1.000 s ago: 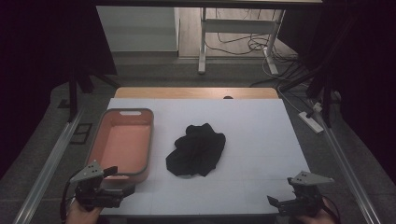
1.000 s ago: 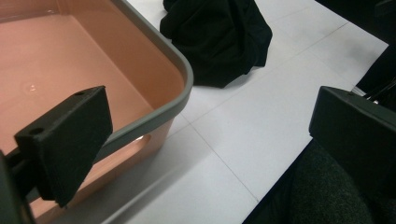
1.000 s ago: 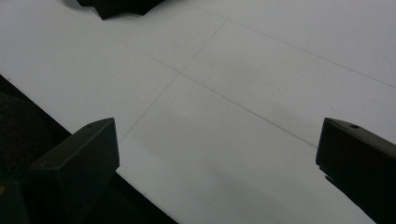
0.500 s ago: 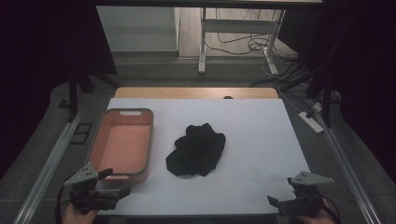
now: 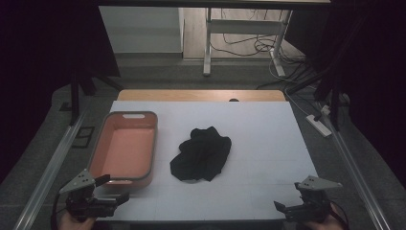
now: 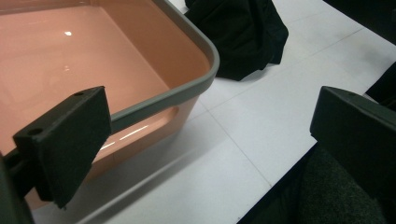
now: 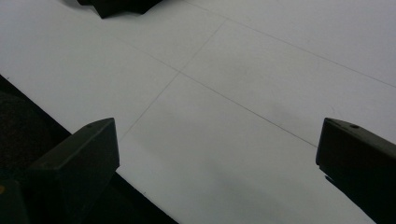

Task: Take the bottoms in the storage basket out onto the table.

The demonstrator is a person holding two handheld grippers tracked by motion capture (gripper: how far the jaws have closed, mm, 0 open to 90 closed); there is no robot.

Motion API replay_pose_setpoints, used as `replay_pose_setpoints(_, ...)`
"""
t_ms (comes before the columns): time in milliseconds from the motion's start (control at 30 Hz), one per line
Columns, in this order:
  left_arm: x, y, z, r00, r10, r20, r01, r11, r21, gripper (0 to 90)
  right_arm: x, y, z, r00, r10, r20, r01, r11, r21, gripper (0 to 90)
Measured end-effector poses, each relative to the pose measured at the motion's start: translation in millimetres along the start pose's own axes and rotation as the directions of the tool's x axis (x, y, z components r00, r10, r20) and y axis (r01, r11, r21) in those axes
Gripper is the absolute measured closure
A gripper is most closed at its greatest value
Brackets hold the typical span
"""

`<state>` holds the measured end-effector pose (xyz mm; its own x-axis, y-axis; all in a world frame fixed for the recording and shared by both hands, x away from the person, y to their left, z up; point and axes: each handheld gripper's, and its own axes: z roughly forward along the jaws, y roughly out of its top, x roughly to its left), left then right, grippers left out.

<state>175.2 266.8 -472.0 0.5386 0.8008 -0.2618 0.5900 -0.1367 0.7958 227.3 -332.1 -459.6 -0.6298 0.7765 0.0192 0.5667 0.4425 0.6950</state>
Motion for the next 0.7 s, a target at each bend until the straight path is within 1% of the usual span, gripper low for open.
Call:
replay_pose_setpoints(367,4.0,-7.1,-5.2,0.9994,-0.006,-0.034,0.006,0.9999,0.008,0.1,0.0,0.0,0.0,1.0000,0.001,0.000,-0.001,1.000,0.000,0.0)
replay_pose_setpoints(700,8.2,-14.7,-11.0,0.9974,-0.017,-0.070,0.018,0.9997,0.016,0.1,0.0,0.0,0.0,1.0000,0.001,0.001,-0.001,1.000,0.000,0.0)
